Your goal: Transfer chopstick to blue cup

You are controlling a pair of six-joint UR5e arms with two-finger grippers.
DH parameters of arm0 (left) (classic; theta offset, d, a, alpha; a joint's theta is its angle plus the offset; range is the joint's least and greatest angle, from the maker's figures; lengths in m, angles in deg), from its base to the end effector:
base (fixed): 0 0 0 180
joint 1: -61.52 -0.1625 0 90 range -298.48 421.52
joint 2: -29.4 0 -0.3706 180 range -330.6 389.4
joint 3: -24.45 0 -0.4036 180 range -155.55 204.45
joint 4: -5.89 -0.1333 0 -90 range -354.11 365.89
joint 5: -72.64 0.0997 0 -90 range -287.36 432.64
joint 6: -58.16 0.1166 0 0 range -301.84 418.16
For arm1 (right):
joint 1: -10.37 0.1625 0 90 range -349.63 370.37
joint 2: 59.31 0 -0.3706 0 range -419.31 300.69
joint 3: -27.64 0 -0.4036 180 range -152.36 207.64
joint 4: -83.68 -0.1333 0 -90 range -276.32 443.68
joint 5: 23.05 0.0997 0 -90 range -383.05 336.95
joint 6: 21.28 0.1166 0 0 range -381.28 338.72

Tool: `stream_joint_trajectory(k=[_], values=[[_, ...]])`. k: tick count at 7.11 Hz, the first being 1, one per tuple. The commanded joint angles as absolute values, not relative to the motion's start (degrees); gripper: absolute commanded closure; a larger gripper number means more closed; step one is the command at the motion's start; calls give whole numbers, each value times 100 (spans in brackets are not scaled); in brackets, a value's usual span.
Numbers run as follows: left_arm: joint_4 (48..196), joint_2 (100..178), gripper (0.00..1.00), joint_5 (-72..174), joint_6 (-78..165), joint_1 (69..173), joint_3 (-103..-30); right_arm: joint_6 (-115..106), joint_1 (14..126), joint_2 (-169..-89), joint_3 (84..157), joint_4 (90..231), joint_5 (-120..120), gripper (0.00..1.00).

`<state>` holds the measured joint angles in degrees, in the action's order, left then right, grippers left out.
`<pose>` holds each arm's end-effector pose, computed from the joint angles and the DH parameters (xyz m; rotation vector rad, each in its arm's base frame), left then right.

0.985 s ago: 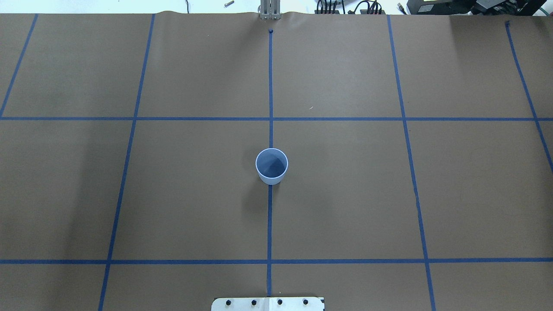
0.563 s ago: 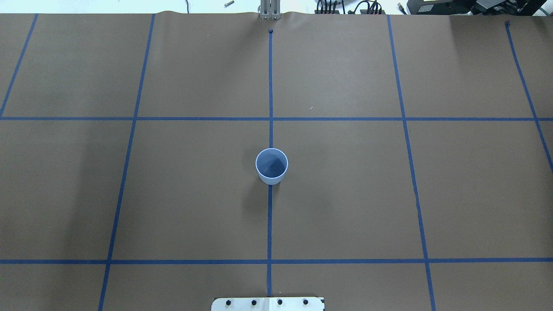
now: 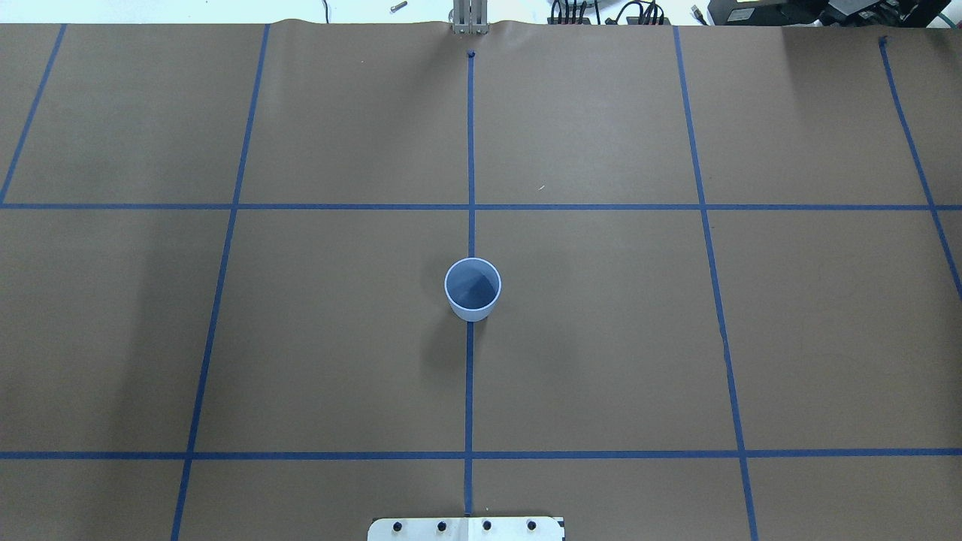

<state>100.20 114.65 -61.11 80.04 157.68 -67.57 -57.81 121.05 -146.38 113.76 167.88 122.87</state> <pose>-0.1033 -0.4660 0.6325 0.2111 0.7368 0.2714 0.2206 -0.4804 0.5960 0.5374 -0.8223 -0.2954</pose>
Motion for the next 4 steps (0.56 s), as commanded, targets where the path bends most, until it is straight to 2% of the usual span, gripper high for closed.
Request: stream_joint_trajectory(k=[1,3,4], values=[[10020,11465,1,-6113,8004,15768,-6757,-5767,12225,-14309,11772,17830,12285,100],[10020,11465,1,-6113,8004,15768,-6766,-5227,12304,-13625,11939,19085,12233,100],[10020,11456,1,-6113,8004,15768,-6757,-3987,12113,-13587,12331,19100,12232,100]])
